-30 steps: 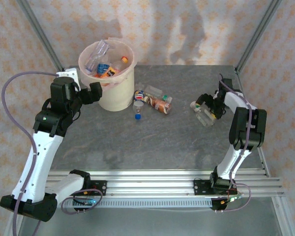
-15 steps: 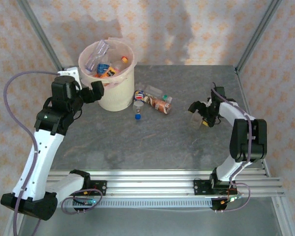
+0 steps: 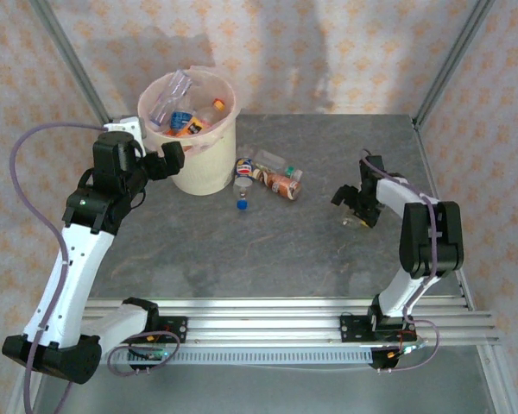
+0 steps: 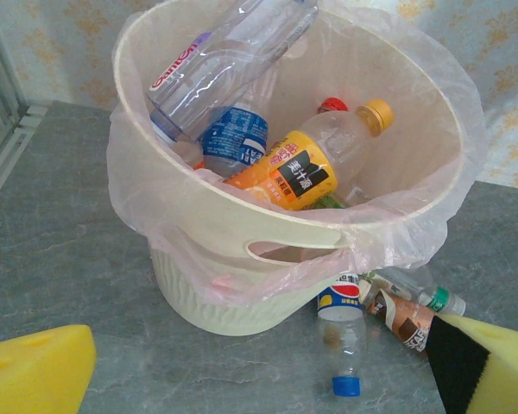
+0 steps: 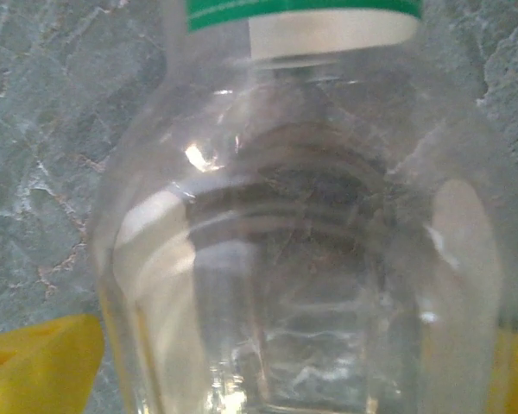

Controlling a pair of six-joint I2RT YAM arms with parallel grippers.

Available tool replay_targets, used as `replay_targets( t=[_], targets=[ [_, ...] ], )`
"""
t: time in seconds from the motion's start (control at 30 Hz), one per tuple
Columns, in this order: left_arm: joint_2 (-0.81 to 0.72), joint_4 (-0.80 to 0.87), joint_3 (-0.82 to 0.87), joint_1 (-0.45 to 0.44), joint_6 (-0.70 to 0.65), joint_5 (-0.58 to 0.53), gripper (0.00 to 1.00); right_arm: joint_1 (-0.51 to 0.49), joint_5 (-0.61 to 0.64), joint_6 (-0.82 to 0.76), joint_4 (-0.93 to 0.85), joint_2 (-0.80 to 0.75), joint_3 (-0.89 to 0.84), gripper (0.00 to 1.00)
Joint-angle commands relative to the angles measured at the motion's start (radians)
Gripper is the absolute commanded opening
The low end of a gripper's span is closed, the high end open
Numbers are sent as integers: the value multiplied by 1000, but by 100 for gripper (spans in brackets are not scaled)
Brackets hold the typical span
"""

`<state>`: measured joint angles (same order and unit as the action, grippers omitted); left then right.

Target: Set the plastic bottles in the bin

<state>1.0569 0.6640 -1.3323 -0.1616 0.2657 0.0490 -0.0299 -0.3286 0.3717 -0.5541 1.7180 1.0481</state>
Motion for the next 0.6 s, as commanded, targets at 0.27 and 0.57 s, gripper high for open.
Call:
replay_targets(
  t=[0.27, 0.57],
  targets=[
    [-4, -27, -4, -1, 39, 3, 100, -16, 53, 11, -12, 32, 33, 71],
    [3, -77, 0, -1, 144, 51, 100, -75, 72, -29, 8, -172, -14, 52]
  ],
)
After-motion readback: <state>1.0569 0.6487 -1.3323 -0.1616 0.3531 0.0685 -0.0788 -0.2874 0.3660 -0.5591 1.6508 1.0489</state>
